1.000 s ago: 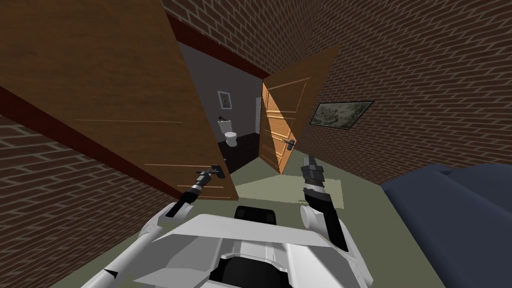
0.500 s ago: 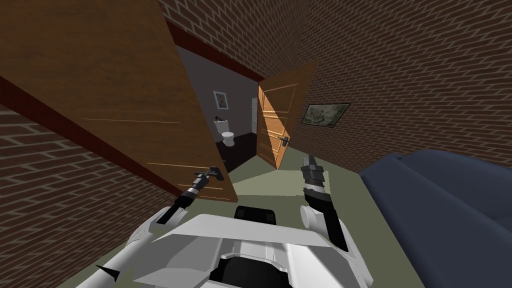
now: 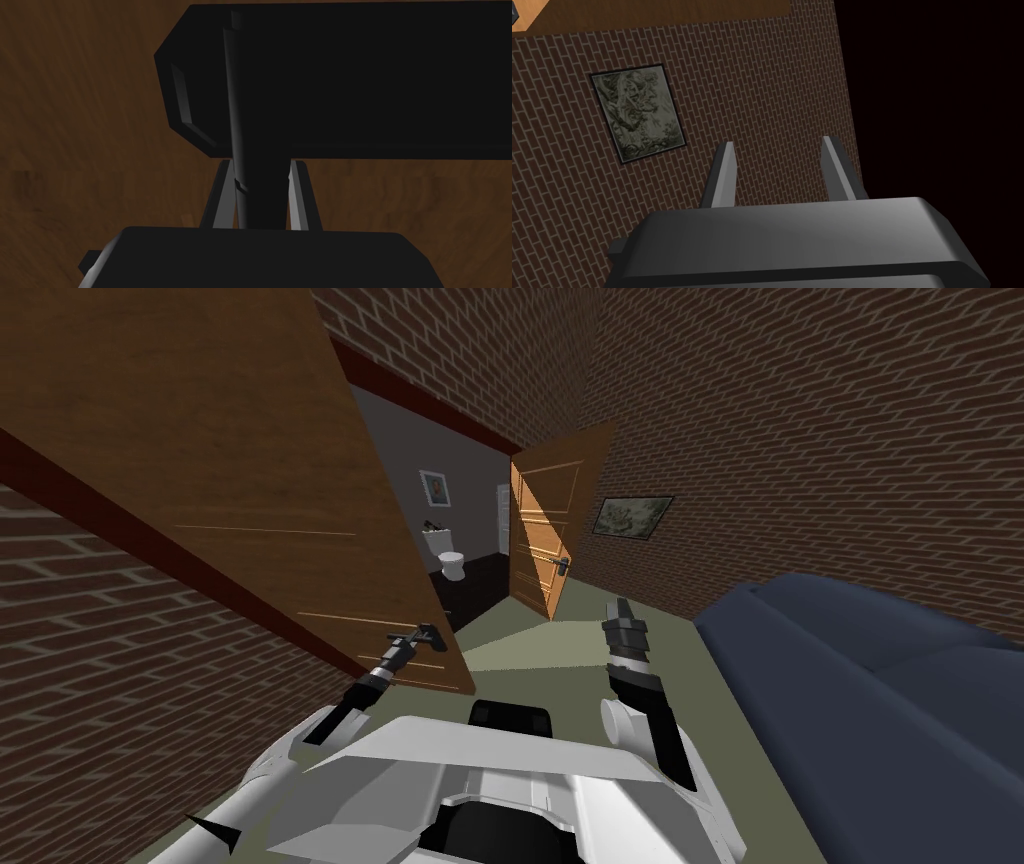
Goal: Pull the door open
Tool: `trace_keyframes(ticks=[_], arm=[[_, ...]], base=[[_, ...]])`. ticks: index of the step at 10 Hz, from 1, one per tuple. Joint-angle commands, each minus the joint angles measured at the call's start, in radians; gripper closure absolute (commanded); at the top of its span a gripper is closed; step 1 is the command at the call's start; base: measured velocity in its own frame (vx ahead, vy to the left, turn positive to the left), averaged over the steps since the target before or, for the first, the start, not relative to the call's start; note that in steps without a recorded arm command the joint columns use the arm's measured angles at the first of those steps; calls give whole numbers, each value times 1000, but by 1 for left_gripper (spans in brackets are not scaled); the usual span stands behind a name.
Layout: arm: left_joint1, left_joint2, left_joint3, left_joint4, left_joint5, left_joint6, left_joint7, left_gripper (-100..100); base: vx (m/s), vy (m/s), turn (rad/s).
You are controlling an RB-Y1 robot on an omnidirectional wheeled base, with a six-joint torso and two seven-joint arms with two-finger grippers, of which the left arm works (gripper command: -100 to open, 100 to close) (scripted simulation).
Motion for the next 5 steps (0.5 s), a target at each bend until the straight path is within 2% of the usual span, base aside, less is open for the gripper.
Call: trace_keyframes(ticks=[1, 5], arm=[[8, 12, -5, 10, 0, -23, 10, 100], [29, 43, -16, 28, 1, -79, 31, 100]], base=[[-194, 52, -144], [-214, 80, -157]])
